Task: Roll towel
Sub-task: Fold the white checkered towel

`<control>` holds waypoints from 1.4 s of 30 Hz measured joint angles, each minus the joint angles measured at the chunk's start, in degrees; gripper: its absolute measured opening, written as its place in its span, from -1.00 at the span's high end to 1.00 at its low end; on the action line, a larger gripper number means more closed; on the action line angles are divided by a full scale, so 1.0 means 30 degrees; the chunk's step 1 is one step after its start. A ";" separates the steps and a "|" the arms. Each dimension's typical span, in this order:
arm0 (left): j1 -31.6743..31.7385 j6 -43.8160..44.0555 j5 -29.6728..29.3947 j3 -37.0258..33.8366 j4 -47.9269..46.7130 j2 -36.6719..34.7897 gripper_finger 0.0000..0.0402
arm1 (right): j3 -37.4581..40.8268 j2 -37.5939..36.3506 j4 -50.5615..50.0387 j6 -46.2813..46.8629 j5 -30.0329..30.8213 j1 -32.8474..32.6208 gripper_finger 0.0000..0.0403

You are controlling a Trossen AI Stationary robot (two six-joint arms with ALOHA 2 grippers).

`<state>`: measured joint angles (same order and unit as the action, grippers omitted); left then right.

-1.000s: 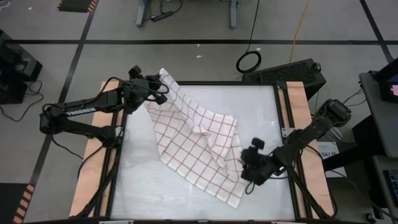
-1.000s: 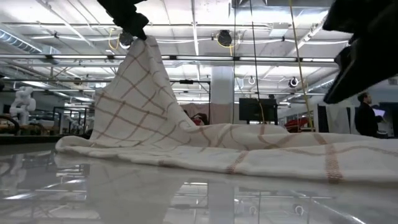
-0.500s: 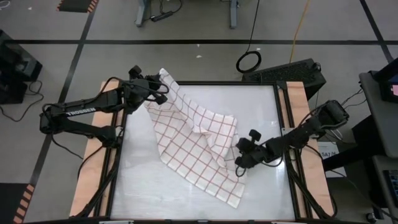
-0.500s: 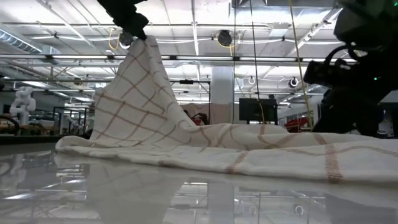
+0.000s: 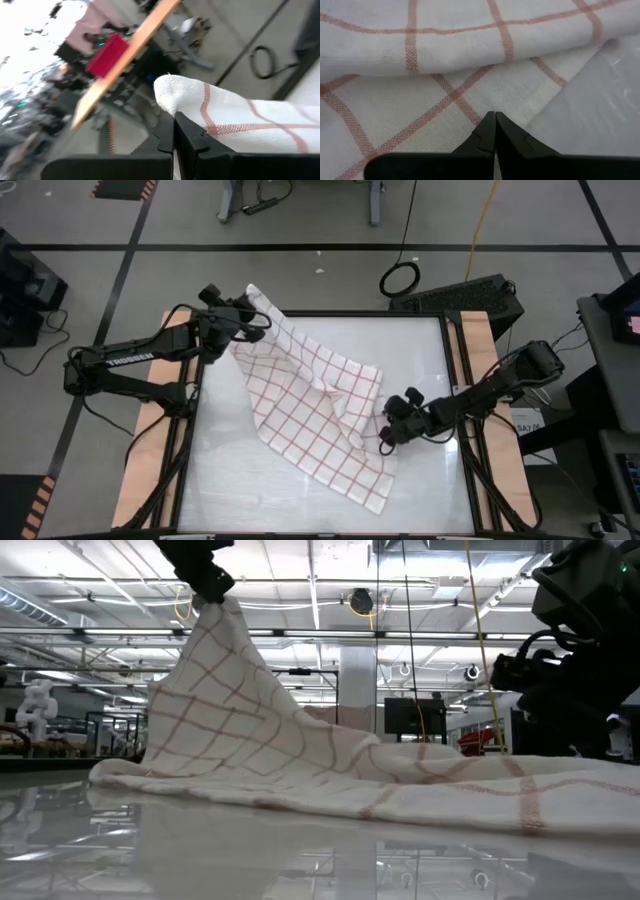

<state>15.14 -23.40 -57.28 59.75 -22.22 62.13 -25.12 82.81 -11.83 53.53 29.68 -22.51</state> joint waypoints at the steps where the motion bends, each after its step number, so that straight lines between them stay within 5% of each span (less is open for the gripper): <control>1: 0.0000 -0.0053 -0.0641 0.0000 -0.0002 0.0000 0.99 | 0.0000 -0.0004 -0.0130 0.0431 -0.0021 -0.0119 0.99; 6: 0.0007 -0.0356 -0.3154 0.0000 0.0030 0.0000 0.99 | -0.0036 -0.0015 -0.1139 0.3267 -0.0243 -0.0772 1.00; 18: 0.0721 -0.0480 -0.3480 0.0000 0.0073 0.0000 0.99 | 0.0127 -0.1738 -0.3010 0.6709 -0.0785 -0.1832 1.00; 26: 0.0714 -0.0448 -0.0302 0.0000 0.0069 0.0000 0.99 | -0.0705 -0.4799 -0.4383 0.5406 -0.0025 -0.2043 1.00; 33: 0.0685 0.0669 0.5021 0.0000 0.0069 0.0000 0.99 | -0.2063 -0.6276 -0.2032 -0.1652 0.2480 -0.1604 1.00; 42: 0.0699 0.1684 0.6336 0.0000 0.0078 0.0000 0.99 | -0.5088 -0.6448 0.5733 -1.6710 0.2309 0.2921 1.00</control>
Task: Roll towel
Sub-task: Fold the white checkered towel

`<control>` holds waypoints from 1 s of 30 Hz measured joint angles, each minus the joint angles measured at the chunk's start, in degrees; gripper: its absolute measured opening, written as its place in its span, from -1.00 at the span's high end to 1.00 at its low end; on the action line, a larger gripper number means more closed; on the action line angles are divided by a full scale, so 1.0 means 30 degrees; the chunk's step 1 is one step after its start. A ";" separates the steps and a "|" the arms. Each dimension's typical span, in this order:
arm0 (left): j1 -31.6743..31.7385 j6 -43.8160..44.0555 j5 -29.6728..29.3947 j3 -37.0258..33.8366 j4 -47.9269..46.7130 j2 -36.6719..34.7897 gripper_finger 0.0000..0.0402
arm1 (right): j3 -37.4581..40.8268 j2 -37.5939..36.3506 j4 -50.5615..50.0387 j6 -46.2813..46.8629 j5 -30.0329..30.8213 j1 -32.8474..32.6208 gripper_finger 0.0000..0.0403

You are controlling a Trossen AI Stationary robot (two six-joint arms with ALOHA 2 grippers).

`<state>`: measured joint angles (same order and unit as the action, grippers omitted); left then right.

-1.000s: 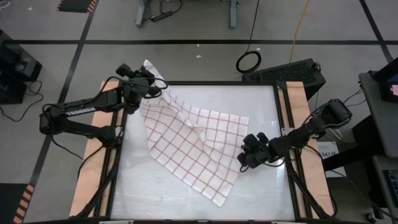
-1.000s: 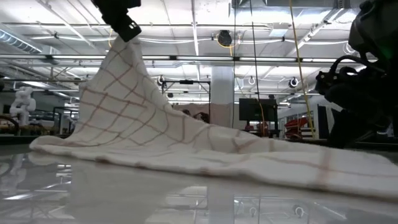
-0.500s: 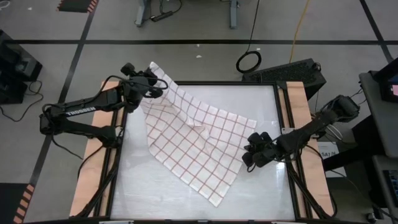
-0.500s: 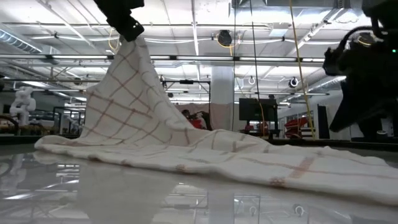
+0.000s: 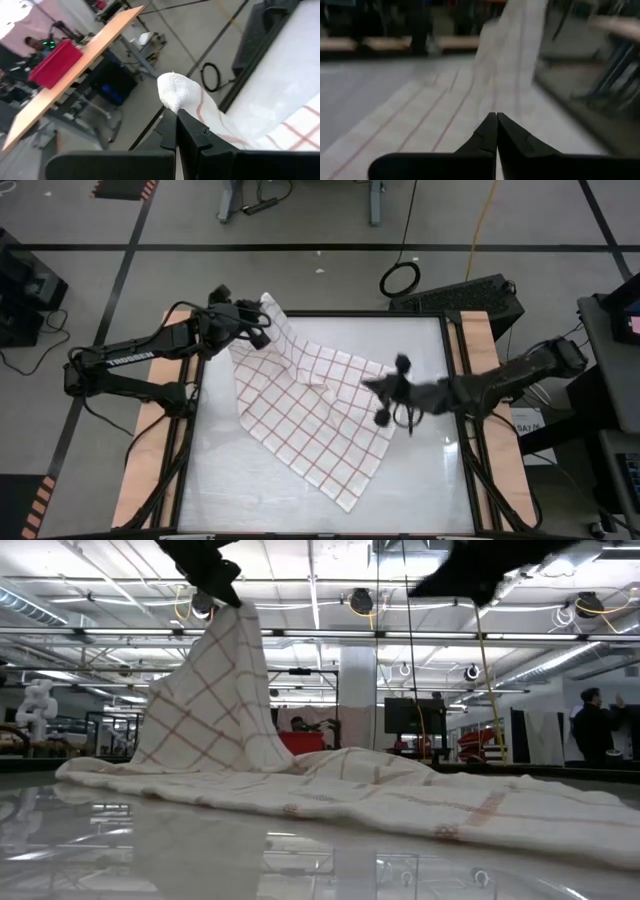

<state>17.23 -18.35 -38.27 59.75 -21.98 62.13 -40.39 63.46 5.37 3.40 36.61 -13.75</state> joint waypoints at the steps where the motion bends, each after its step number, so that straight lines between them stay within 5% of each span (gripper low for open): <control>1: 0.0000 0.0012 0.0316 0.0000 0.0007 0.0000 0.99 | -0.0447 -0.0007 0.0798 -0.1355 -0.1000 0.0878 0.99; 8: -0.0372 0.0529 0.1760 0.0000 0.0151 0.0000 0.99 | -0.4465 0.1742 0.2728 -0.4355 -1.1148 0.7217 0.74; 12: -0.0756 0.1001 0.2062 0.0000 0.0226 0.0000 0.99 | -0.7155 0.4052 -0.0695 -0.4839 -1.5348 0.9527 0.54; 16: -0.0877 0.1479 0.2381 0.0000 0.0071 0.0000 0.99 | -0.8674 0.5969 -0.3450 -0.5735 -1.5764 1.0656 0.40; 30: -0.1750 0.1523 0.4411 -0.0007 0.0172 0.0172 0.99 | -1.3823 1.0643 -0.1000 -0.6260 -1.8332 1.1217 -0.05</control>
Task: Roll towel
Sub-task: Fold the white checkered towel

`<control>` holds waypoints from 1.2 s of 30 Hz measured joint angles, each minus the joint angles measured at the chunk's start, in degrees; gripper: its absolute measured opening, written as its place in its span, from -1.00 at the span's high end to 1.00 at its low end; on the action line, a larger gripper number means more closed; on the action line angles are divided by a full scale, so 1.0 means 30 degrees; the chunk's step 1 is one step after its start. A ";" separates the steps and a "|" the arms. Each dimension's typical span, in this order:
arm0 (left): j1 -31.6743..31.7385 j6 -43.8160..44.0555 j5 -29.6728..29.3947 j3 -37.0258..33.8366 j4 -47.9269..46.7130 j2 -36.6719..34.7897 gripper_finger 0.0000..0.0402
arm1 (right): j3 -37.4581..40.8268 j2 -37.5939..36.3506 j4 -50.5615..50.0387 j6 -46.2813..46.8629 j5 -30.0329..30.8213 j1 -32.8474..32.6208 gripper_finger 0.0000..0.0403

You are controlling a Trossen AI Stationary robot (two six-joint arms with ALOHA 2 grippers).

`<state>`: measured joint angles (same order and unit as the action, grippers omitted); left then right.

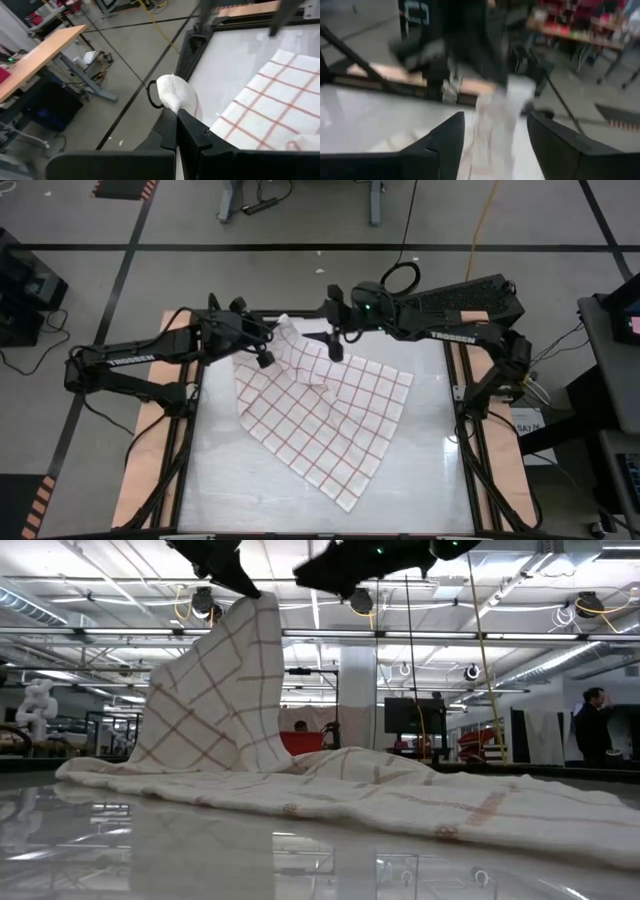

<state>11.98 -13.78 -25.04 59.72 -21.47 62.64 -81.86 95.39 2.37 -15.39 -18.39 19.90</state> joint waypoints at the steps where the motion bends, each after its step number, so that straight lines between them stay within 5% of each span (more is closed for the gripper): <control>1: -0.0106 0.0000 -0.0001 0.0000 0.0055 0.0059 0.99 | -0.0590 0.0400 -0.0123 -0.0055 -0.0014 -0.0013 -0.07; 16: -0.1222 -0.1035 -0.0211 -0.0007 0.0790 0.1338 0.99 | -0.3153 0.2560 -0.3196 0.0508 -0.1002 0.0361 0.06; 27: -0.1216 -0.1180 -0.0240 -0.0015 0.1011 0.1504 0.99 | -0.3157 0.2523 -0.3535 0.0891 -0.0992 0.0353 0.93; 36: -0.1222 -0.0235 -0.0394 -0.0015 0.0737 0.1504 0.92 | -0.3157 0.2467 -0.3486 0.0413 0.0188 0.0450 0.98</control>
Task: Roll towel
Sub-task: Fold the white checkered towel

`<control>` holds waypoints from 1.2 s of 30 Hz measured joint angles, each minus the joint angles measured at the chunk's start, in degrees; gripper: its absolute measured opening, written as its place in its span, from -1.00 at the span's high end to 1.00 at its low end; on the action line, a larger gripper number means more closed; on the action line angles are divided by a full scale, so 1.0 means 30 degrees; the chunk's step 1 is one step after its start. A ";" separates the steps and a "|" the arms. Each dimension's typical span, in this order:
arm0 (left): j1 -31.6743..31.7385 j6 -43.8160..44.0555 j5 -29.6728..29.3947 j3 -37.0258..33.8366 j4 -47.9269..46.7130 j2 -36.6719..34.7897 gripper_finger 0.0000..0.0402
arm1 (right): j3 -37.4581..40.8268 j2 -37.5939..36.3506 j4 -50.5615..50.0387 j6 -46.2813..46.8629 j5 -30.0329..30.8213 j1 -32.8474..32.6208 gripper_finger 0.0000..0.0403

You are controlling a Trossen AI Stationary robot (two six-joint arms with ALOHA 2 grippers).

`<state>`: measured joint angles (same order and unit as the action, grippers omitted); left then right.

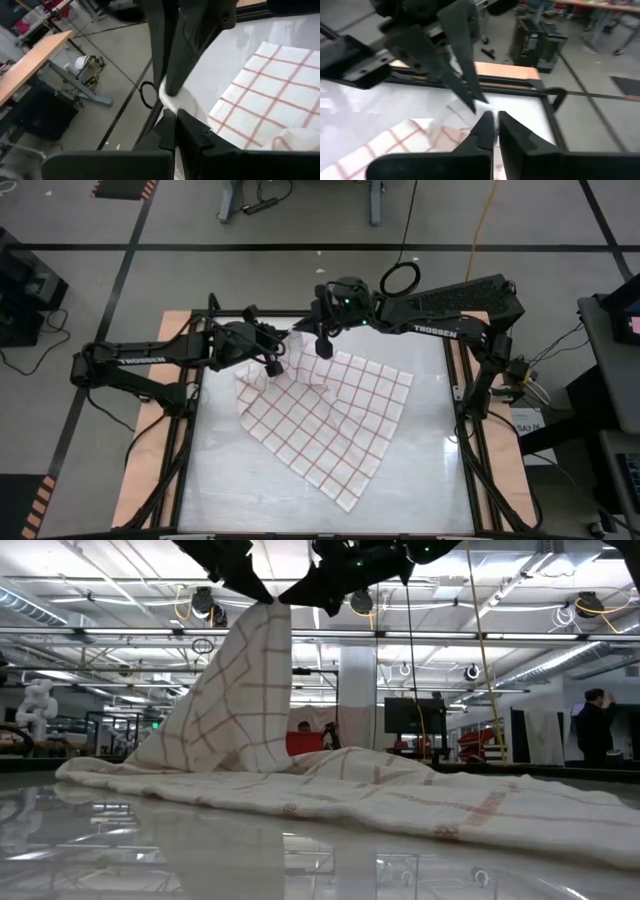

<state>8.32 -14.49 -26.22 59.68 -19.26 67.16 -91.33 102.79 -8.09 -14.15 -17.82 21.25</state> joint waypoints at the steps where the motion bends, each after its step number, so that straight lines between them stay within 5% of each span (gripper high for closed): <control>1: -0.0039 0.0303 -0.0176 0.0010 -0.0190 0.0000 0.86 | 0.0000 -0.0031 -0.0004 -0.0138 0.0513 0.0063 0.98; 13: -0.2778 1.1039 -0.1983 -0.1479 -0.4916 -0.0015 -0.28 | 0.0000 -0.0279 0.0018 0.0162 0.1093 0.1609 0.99; 16: -0.4611 1.3226 -0.3538 -0.3035 -0.4552 0.0018 -0.33 | 0.0000 -0.0279 0.0067 0.0195 0.1119 0.1722 1.00; 24: -0.9222 1.7352 -1.1598 -0.6062 -0.2555 0.1974 -0.34 | 0.0000 -0.0279 0.0185 0.0275 0.1030 0.1688 1.00; 36: -0.9134 1.9744 -1.5368 -0.6222 -0.1985 0.8317 -0.34 | 0.0000 -0.0315 -0.0368 0.0493 0.0965 0.1678 1.00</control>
<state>-19.09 44.75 -72.32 41.01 -25.21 92.11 -91.33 101.84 -9.19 -12.67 -14.93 26.28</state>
